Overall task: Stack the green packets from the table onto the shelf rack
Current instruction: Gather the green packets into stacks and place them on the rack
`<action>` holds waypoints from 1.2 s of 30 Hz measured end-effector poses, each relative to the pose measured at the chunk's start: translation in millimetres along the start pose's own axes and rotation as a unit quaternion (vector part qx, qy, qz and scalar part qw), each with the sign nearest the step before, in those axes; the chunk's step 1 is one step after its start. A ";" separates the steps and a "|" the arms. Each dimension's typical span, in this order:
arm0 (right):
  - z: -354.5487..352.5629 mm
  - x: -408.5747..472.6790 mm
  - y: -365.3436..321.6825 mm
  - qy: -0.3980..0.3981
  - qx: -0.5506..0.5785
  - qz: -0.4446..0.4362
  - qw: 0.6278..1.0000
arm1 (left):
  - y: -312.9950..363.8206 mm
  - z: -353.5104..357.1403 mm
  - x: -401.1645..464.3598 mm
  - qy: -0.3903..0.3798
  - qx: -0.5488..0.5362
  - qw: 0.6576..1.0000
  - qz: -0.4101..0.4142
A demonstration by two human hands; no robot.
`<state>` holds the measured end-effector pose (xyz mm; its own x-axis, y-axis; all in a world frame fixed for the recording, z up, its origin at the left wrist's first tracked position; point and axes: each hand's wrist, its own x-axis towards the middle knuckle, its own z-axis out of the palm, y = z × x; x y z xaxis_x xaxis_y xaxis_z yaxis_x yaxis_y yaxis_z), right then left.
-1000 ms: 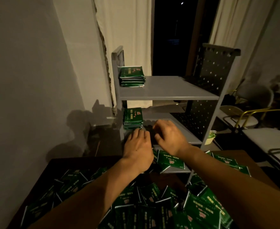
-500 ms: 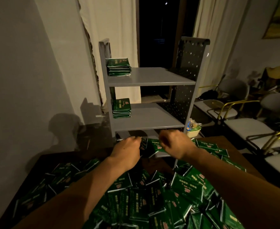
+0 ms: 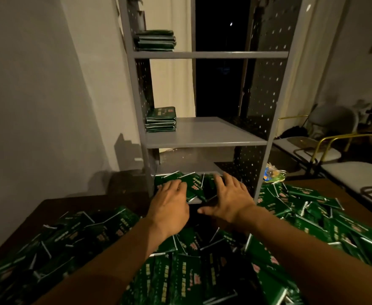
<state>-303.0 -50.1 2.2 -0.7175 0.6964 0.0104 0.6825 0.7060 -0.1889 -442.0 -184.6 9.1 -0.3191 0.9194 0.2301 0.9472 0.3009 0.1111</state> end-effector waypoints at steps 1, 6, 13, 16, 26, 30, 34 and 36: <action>8.2 5.8 -1.5 0.011 -0.007 0.008 1.000 | -2.9 7.5 2.8 0.011 0.013 1.000 0.002; 34.9 9.8 -0.2 0.125 -0.079 -0.038 0.988 | -4.5 35.2 0.1 0.021 0.040 0.999 0.012; 41.2 -6.7 1.0 0.248 -0.053 -0.127 0.959 | -4.9 49.0 -17.6 0.081 -0.041 0.996 -0.001; 25.2 -21.9 3.2 0.315 -0.050 -0.145 0.936 | -3.6 40.0 -27.8 0.128 -0.114 0.984 -0.038; 3.8 -76.6 -24.1 0.129 0.370 -0.177 0.903 | -12.8 16.9 -71.1 0.041 -0.529 0.837 -0.131; 1.2 -97.2 -26.3 0.049 0.455 -0.150 0.876 | 2.3 14.3 -91.3 0.033 -0.679 0.716 -0.156; 1.5 -119.2 -11.4 -0.056 0.453 -0.064 0.887 | 6.2 14.5 -106.2 0.064 -0.706 0.682 -0.180; 7.3 -120.8 -1.2 -0.058 0.468 -0.049 0.881 | 1.2 17.3 -111.5 0.053 -0.677 0.710 -0.184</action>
<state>-218.2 -136.0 -6.0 -0.8126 0.5825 -0.0183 0.2425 0.3094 -0.9195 -404.7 -282.4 -33.2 -0.6061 0.7953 0.0087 -0.0783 -0.0706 0.9944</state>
